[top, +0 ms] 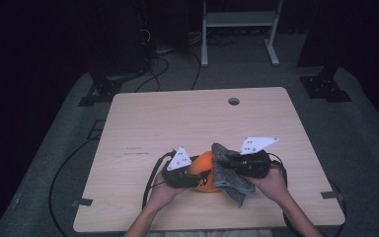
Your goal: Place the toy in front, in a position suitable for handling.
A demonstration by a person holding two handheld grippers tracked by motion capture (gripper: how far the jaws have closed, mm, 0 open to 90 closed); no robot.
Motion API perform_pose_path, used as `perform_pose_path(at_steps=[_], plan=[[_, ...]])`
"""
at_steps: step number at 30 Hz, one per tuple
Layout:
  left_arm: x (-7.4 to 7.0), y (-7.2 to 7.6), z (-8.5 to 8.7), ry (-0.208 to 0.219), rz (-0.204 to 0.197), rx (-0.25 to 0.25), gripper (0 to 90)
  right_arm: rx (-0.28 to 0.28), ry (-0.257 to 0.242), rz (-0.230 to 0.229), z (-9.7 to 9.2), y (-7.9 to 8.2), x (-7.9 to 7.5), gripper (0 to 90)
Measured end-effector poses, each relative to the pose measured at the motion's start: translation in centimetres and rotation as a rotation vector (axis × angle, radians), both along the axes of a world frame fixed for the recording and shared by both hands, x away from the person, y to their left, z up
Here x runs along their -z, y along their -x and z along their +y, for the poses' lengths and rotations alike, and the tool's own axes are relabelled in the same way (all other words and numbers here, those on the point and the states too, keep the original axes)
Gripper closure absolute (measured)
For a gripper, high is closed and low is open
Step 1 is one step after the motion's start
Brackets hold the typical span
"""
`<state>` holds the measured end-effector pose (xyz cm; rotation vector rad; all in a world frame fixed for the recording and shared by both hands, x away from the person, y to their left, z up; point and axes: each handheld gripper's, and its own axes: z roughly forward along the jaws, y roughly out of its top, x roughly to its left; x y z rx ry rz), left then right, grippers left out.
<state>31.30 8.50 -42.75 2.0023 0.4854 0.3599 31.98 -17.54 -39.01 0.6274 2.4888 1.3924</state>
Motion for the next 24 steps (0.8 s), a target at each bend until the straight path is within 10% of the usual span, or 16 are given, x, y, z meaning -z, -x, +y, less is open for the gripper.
perform_pose_path(at_steps=[14,17,21,24], plan=[[0.7,0.0,0.8,0.019,0.023,0.022,41.1,0.057,-0.041,0.028,-2.3,0.1,1.0,78.8],[0.7,-0.3,1.0,0.04,0.069,0.013,33.3,0.058,-0.026,0.052,-2.0,-0.2,1.5,78.8],[0.7,-1.5,0.9,0.09,0.234,-0.011,10.7,0.042,-0.022,0.063,-1.8,0.2,2.4,78.7],[0.6,-1.3,0.8,0.063,0.185,-0.026,24.4,0.039,-0.01,0.054,-1.5,0.3,2.0,78.7]])
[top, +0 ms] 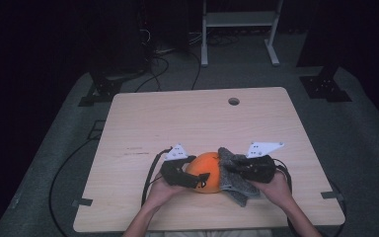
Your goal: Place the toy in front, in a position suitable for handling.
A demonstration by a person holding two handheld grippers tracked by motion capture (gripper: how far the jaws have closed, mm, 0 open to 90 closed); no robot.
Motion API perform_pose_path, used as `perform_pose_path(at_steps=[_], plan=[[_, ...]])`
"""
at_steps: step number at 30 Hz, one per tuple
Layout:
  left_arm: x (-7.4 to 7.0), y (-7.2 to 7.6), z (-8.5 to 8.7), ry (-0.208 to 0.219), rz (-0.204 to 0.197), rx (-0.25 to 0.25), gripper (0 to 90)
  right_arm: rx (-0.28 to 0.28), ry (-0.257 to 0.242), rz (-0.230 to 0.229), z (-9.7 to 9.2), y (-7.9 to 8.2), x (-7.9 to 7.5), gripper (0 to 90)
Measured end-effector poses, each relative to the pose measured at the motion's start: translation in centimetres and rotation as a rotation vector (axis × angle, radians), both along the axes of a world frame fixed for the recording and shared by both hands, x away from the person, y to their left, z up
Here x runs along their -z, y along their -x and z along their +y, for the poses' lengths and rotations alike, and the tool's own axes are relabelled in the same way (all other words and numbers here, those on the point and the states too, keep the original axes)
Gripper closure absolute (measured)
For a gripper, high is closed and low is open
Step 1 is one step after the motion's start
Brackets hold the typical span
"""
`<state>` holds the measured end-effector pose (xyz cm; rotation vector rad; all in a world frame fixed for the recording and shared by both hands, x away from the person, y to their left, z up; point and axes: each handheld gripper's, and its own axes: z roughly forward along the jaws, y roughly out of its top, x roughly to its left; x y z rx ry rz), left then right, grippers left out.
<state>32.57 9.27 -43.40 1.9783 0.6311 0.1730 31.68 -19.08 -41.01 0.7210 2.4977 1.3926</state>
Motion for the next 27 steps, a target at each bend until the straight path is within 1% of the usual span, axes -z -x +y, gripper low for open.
perform_pose_path(at_steps=[1,2,4,5,6,7,8,10,11,13,14,15,17,19,21,24,25,27], plan=[[-0.2,0.1,0.0,-0.009,-0.027,0.001,29.9,-0.001,0.001,-0.005,0.1,0.0,-0.3,78.7],[-0.3,0.4,0.0,-0.013,-0.065,0.002,34.9,-0.008,-0.003,-0.011,0.2,0.0,-0.6,78.7],[-0.5,0.8,-0.3,-0.023,-0.145,0.003,38.7,-0.013,-0.013,-0.031,0.4,0.0,-1.3,78.7],[-0.6,0.9,-0.5,-0.037,-0.181,-0.001,39.6,-0.015,-0.021,-0.041,0.5,0.0,-1.7,78.7],[-0.7,1.1,-0.6,-0.046,-0.204,0.006,40.0,-0.015,-0.03,-0.051,0.6,0.0,-2.1,78.8],[-0.6,1.1,-0.7,-0.052,-0.214,0.022,40.1,-0.013,-0.038,-0.06,0.7,-0.1,-2.3,78.8],[-0.5,1.1,-0.7,-0.057,-0.215,0.027,40.0,-0.012,-0.043,-0.058,0.7,-0.3,-2.4,78.7],[-0.4,1.0,-0.5,-0.056,-0.206,0.042,39.8,-0.009,-0.029,-0.05,0.7,-0.7,-2.0,78.8],[-0.3,0.9,-0.3,-0.058,-0.196,0.047,39.7,-0.006,-0.022,-0.038,0.6,-0.9,-1.6,78.7],[-0.1,0.7,0.0,-0.047,-0.179,0.053,39.1,-0.002,-0.038,-0.003,0.2,-1.2,-0.7,78.8],[0.0,0.7,0.1,-0.039,-0.176,0.057,38.9,-0.002,-0.043,0.003,0.0,-1.2,-0.5,78.8],[0.0,0.7,0.2,-0.04,-0.173,0.059,38.7,0.0,-0.046,0.012,-0.2,-1.1,-0.3,78.8],[0.1,0.6,0.2,-0.03,-0.166,0.063,38.7,0.006,-0.037,0.013,-0.6,-1.0,0.0,78.8],[0.1,0.7,0.2,-0.029,-0.171,0.067,38.8,0.009,-0.036,0.021,-0.9,-0.9,-0.2,78.8],[0.2,0.8,0.2,-0.03,-0.176,0.073,38.9,0.004,-0.033,0.0,-0.7,-0.7,-0.9,78.7],[0.2,0.9,0.2,-0.036,-0.188,0.082,39.0,-0.003,-0.044,-0.026,0.0,-0.9,-1.9,78.6],[0.2,1.0,0.3,-0.036,-0.186,0.082,39.0,-0.009,-0.037,-0.03,0.2,-1.0,-2.0,78.7],[0.2,0.8,0.5,-0.039,-0.172,0.086,37.8,-0.018,-0.013,-0.017,0.5,-1.2,-1.6,78.6]])
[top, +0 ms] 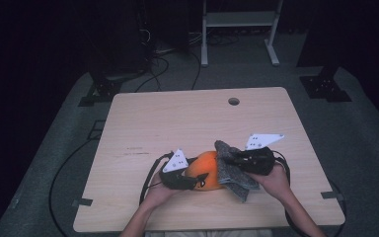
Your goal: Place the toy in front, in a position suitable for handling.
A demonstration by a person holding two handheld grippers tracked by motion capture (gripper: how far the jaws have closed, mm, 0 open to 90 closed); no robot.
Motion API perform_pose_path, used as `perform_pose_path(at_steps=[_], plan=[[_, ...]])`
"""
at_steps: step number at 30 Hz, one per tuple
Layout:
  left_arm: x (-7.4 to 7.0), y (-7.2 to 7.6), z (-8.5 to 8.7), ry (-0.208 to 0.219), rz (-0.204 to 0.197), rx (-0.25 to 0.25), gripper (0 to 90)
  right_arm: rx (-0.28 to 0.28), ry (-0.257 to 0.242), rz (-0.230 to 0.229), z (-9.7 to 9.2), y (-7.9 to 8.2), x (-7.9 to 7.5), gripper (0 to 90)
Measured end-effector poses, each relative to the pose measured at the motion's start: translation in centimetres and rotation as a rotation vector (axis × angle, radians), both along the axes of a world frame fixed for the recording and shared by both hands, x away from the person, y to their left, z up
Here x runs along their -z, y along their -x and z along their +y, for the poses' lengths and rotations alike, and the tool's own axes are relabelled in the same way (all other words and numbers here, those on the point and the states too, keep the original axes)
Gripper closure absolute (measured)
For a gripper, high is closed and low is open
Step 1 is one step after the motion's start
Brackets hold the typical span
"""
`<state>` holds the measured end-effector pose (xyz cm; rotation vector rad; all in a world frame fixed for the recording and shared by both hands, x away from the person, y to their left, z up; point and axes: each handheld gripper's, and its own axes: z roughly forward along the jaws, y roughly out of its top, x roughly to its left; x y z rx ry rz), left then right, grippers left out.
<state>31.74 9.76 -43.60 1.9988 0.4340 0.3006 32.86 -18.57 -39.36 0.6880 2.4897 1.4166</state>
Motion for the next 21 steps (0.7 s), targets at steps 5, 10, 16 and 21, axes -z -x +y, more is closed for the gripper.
perform_pose_path(at_steps=[5,10,16,21], plan=[[-0.2,-1.0,0.3,0.071,0.141,-0.036,14.0,0.001,0.002,0.023,-0.2,0.4,1.3,78.7],[0.2,-1.2,0.4,0.07,0.165,-0.04,23.4,0.002,0.016,0.025,-0.4,0.6,1.3,78.7],[0.1,-0.9,0.4,0.05,0.147,-0.044,27.2,-0.005,0.034,0.013,0.0,0.7,1.1,78.7],[0.1,-0.6,0.1,0.036,0.12,-0.034,30.2,-0.001,0.026,0.023,-0.4,1.0,1.1,78.6]])
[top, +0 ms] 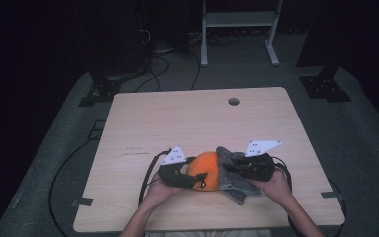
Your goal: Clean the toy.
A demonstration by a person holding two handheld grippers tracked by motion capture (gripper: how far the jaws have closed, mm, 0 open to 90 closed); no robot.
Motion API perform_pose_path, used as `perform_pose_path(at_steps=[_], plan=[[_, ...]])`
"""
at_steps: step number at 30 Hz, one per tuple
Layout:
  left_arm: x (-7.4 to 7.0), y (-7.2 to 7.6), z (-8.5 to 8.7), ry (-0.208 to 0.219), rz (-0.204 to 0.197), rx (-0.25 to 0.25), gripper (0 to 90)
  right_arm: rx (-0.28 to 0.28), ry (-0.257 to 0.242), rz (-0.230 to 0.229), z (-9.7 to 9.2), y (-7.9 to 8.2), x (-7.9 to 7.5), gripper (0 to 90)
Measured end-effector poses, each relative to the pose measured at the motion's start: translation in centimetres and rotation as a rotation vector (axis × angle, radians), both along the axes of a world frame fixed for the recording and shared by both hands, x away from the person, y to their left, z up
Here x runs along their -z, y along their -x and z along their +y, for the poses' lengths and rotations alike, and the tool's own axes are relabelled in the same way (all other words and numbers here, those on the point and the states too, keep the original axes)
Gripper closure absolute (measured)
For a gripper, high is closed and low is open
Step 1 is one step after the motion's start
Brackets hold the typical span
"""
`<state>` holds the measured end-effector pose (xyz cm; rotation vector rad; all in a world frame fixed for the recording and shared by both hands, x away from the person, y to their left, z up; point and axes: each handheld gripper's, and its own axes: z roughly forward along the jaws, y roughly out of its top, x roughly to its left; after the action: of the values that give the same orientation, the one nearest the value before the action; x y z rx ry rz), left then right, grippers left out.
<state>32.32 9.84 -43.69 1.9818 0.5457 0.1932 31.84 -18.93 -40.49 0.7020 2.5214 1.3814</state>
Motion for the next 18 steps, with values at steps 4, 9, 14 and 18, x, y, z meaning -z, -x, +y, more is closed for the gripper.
perform_pose_path(at_steps=[4,9,14,18], plan=[[0.1,0.1,0.0,-0.005,-0.019,0.004,33.7,-0.033,-0.026,-0.013,0.4,0.3,-1.3,78.6],[0.2,0.3,0.4,-0.029,-0.037,0.016,36.5,-0.069,0.027,-0.04,2.2,0.1,-1.9,78.6],[0.4,-0.5,0.6,0.025,0.087,-0.011,15.5,-0.062,0.026,-0.007,1.6,0.0,-0.3,78.8],[0.0,0.1,0.2,-0.008,-0.008,-0.026,30.7,-0.053,0.029,-0.01,1.4,0.2,-1.1,78.8]])
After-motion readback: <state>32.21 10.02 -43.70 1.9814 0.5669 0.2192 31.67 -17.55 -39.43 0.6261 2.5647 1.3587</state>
